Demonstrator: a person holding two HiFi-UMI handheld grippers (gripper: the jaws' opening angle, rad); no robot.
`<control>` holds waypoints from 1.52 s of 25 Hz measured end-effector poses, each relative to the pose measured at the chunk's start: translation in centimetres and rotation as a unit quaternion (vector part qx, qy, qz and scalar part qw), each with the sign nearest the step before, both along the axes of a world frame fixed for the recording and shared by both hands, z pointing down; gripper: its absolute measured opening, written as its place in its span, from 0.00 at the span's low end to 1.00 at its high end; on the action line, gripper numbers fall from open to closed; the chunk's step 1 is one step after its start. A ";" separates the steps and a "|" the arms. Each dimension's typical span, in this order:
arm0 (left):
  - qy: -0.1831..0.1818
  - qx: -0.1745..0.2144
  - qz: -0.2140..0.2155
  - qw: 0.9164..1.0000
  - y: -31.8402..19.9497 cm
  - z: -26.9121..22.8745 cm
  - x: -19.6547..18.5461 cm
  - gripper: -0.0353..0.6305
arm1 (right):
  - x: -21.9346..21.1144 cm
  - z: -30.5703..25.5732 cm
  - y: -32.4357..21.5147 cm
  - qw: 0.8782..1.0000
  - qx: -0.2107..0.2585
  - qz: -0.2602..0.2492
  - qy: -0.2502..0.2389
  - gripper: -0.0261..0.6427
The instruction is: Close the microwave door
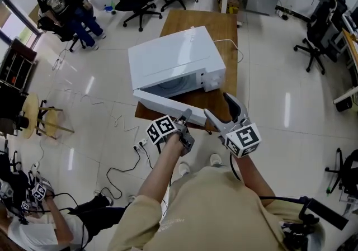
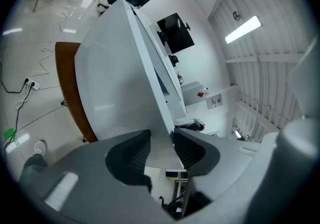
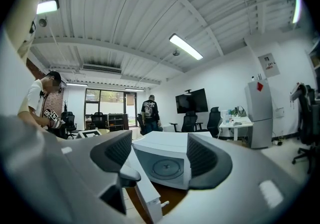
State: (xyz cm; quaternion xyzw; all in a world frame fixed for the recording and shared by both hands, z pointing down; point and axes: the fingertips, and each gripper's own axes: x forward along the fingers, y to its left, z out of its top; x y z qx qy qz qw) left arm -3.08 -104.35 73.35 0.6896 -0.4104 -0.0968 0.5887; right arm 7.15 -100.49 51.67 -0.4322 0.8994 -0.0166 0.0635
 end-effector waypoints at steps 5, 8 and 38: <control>0.008 -0.004 -0.009 1.000 -2.0 -0.2 1.1 0.29 | 1.4 -0.4 -0.3 1.000 -0.001 0.017 -0.002 0.54; 0.013 -0.005 -0.017 1.000 -3.7 -0.1 1.6 0.28 | 2.1 -0.4 -0.6 1.000 -0.002 0.026 -0.005 0.54; -0.023 0.027 -0.022 0.999 -12.8 -0.8 2.1 0.27 | 5.7 -1.8 -0.3 0.996 -0.008 0.082 -0.019 0.53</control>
